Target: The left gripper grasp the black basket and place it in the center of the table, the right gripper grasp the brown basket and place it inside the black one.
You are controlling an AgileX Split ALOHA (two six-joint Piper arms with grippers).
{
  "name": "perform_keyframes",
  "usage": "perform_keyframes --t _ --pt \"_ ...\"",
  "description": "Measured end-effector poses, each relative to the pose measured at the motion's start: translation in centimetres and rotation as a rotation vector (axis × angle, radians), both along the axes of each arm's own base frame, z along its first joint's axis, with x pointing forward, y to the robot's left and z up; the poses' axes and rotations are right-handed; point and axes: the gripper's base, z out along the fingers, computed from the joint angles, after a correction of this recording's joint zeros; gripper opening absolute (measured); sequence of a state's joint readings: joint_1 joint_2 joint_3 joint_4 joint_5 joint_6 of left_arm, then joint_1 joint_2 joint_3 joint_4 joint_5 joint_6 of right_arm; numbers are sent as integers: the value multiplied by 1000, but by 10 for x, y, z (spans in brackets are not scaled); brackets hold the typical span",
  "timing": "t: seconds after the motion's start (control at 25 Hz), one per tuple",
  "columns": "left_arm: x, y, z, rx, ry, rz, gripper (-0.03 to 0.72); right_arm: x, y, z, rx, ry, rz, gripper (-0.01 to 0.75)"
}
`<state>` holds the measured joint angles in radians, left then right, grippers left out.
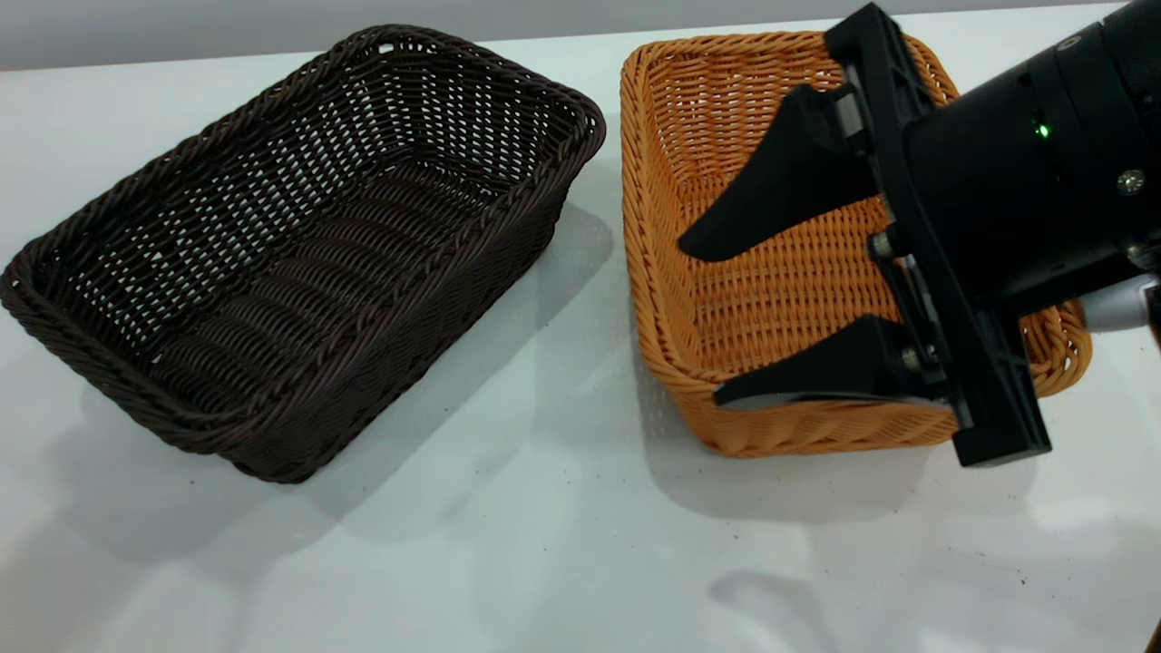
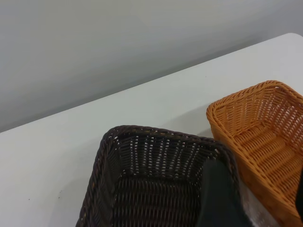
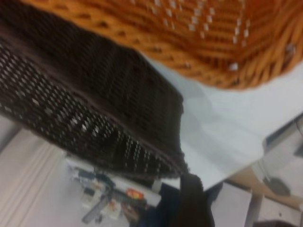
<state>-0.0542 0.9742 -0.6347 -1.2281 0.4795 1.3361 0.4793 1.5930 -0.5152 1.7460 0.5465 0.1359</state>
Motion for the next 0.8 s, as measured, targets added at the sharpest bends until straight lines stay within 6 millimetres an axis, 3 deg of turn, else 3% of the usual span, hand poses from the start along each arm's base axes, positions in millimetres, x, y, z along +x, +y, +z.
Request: perform_keyframes --t 0.4,0.8 --pt "0 0 0 0 0 -1 344 3 -4 -4 -50 -6 -37 510" --pt "0 0 0 2 -2 -1 344 2 -1 -36 -93 78 35 510"
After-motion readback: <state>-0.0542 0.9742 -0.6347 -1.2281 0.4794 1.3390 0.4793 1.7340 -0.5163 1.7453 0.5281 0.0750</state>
